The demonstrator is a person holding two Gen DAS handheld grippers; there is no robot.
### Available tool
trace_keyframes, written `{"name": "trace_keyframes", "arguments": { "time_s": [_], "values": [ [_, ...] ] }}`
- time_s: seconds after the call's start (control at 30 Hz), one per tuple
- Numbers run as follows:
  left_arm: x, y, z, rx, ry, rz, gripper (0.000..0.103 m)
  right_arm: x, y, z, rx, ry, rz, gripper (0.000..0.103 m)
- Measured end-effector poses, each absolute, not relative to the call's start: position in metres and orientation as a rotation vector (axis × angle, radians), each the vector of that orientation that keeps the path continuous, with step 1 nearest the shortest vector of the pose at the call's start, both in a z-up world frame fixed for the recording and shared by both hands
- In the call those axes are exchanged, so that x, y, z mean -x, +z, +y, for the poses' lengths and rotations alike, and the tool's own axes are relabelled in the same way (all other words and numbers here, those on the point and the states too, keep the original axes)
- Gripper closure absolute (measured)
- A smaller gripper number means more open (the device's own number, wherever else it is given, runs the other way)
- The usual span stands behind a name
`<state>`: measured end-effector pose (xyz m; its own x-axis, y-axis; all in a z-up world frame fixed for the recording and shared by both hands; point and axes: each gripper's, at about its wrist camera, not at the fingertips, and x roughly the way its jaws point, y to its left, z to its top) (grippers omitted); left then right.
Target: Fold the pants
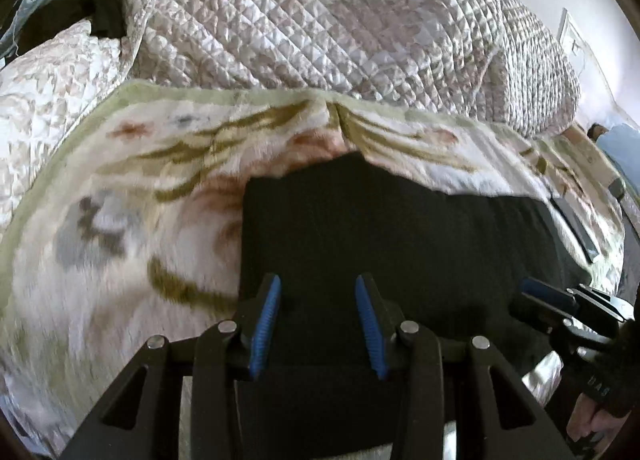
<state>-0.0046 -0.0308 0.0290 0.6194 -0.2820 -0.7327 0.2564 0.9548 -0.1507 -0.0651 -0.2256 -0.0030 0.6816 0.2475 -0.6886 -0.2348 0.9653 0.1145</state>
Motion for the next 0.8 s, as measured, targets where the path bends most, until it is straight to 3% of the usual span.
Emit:
{"name": "trace_keyframes", "arguments": {
  "time_s": [0.33, 0.8],
  "values": [
    [0.011, 0.017, -0.038, -0.002, -0.318, 0.852, 0.057, 0.071, -0.014, -0.235, -0.001, 0.223, 0.794, 0.073],
    [0.014, 0.016, -0.04, -0.003, -0.316, 0.849, 0.055, 0.079, -0.002, -0.267, -0.072, 0.085, 0.766, 0.072]
  ]
}}
